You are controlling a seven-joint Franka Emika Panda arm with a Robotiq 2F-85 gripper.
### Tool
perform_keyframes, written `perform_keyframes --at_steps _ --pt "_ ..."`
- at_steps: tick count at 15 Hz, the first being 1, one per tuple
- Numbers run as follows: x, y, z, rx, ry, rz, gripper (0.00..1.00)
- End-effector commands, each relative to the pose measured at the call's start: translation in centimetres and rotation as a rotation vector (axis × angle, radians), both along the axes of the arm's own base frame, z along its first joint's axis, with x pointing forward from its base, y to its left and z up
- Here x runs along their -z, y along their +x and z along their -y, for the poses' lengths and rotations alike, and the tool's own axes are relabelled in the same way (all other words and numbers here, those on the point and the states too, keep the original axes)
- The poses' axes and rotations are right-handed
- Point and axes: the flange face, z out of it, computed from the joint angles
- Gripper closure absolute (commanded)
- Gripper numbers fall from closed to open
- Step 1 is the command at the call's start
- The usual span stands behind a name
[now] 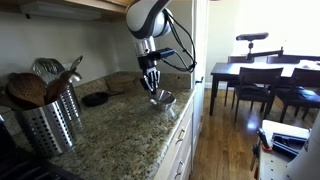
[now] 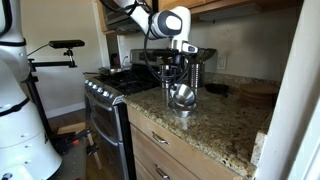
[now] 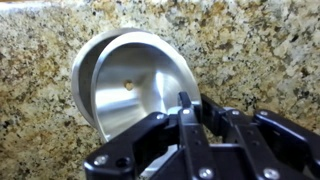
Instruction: Pour the contents from the left bowl into the right bowl
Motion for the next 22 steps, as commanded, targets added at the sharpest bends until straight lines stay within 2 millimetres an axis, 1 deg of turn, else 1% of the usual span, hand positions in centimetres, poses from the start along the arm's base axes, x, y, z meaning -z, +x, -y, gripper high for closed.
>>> perform_keyframes --at_steps 1,8,18,20,22 --pt "-0.4 1.2 -1.4 0.009 -0.05 -0.034 0.91" --pt "-0.5 2.4 -4.1 -0.031 -0.1 -0.048 0.91" --pt "-2.2 3.3 -7.2 -0.087 -0.156 -0.038 0.91" --pt "-2.1 3.3 -8.1 -0.104 -0.161 -0.038 0.91" --pt "-1.6 3.4 -9.1 -0.124 -0.156 -0.042 0.91"
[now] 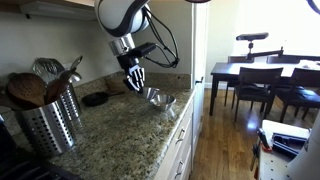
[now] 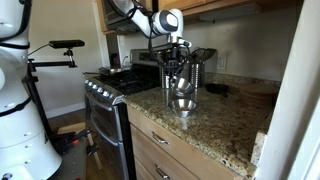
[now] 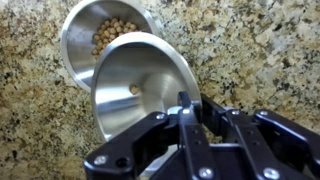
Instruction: Pour the contents from the left bowl into the right bowl
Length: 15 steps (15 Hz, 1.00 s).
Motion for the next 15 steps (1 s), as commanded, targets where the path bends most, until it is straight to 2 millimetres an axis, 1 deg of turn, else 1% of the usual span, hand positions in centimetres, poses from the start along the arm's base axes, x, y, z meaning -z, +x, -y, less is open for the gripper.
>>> perform_keyframes --at_steps 1,4,9,15 --pt "0.4 0.3 -1.9 -0.013 -0.028 -0.018 0.91" --pt "1.2 0.3 -3.3 -0.035 -0.023 -0.029 0.91" --pt "2.0 0.2 -5.4 -0.067 -0.023 -0.04 0.91" --pt "3.0 -0.3 -9.1 -0.13 -0.016 -0.057 0.91"
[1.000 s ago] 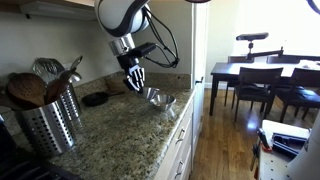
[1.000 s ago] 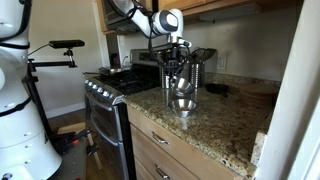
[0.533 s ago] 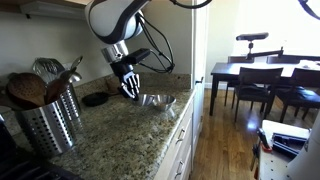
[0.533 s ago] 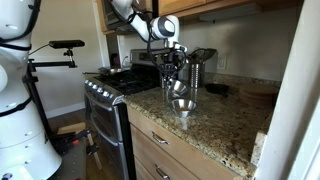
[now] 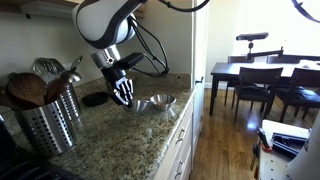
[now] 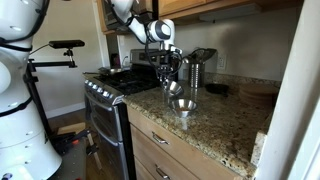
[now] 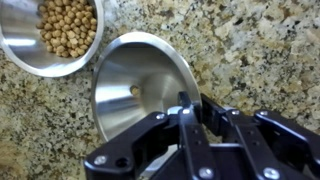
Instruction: Pour the contents from the left bowl into the right bowl
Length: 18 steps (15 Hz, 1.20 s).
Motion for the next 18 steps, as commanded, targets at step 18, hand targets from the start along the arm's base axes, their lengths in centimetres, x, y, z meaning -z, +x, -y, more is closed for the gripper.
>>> perform_keyframes --at_steps 18 --pt "3.7 -1.7 -6.0 -0.087 -0.029 -0.073 0.65"
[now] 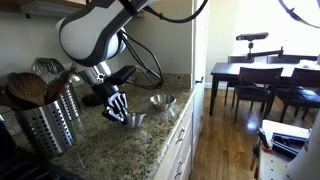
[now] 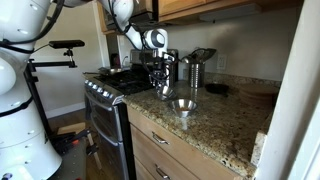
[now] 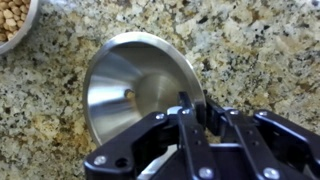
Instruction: Pour the contents from the left bowl into the right bowl
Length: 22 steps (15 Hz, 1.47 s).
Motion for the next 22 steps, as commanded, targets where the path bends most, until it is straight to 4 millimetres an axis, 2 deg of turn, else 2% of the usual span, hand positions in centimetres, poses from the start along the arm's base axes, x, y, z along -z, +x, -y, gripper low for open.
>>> perform_keyframes --at_steps 1,3,10,11,14,22 --pt "-0.25 -0.23 -0.41 0.0 -0.027 -0.012 0.58" --pt "-0.2 -0.32 -0.54 -0.001 -0.024 -0.014 0.51" --pt "-0.13 -0.54 -0.77 -0.003 -0.011 -0.018 0.05" --pt "-0.03 -0.25 -0.77 -0.011 0.002 -0.004 0.24" --pt "-0.03 -0.27 -0.81 -0.012 0.003 -0.004 0.06" --pt "-0.02 -0.27 -0.82 -0.012 0.003 -0.004 0.05"
